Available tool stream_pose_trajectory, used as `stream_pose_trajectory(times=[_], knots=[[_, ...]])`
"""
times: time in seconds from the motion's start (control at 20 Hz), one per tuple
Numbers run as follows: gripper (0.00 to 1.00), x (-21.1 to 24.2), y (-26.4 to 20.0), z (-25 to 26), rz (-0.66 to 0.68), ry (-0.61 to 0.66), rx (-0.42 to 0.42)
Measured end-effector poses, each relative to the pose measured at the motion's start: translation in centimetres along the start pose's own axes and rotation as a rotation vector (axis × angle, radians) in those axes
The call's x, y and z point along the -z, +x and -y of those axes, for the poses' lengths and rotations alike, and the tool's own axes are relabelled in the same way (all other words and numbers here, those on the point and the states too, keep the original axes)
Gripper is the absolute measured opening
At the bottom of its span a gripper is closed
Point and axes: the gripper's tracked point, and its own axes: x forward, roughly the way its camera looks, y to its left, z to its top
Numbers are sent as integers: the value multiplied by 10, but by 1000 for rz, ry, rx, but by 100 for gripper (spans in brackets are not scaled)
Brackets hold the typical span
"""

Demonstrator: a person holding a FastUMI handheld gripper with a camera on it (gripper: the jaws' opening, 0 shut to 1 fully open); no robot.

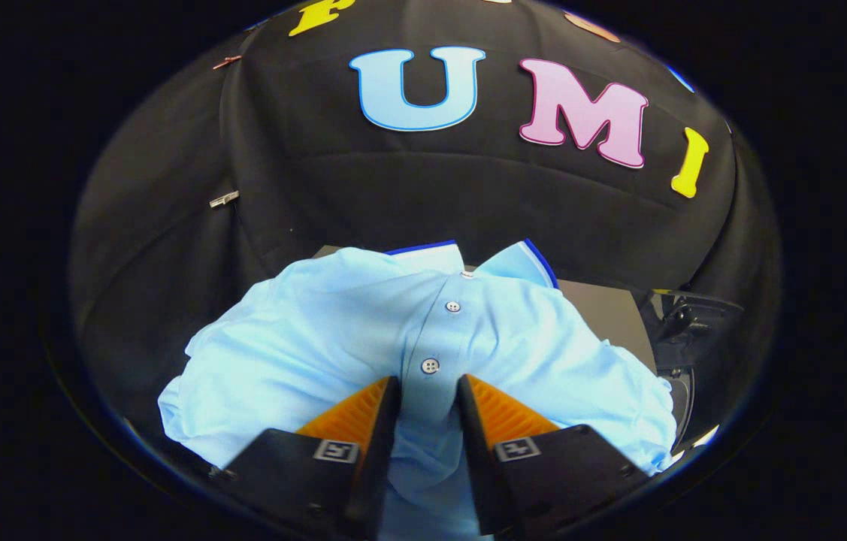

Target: Put the clothes into the washing machine and then close the washing machine lid.

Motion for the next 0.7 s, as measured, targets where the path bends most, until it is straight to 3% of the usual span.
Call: stream_pose_trajectory(times=[0.1,0.15,0.2,0.45,0.7], knots=[[21,-3,7,0,-2,57,-20],[21,-2,9,4,6,40,-23],[5,-3,8,3,1,58,-22],[5,-4,3,5,-6,45,-52],[5,-22,-24,8,78,-22,-122]])
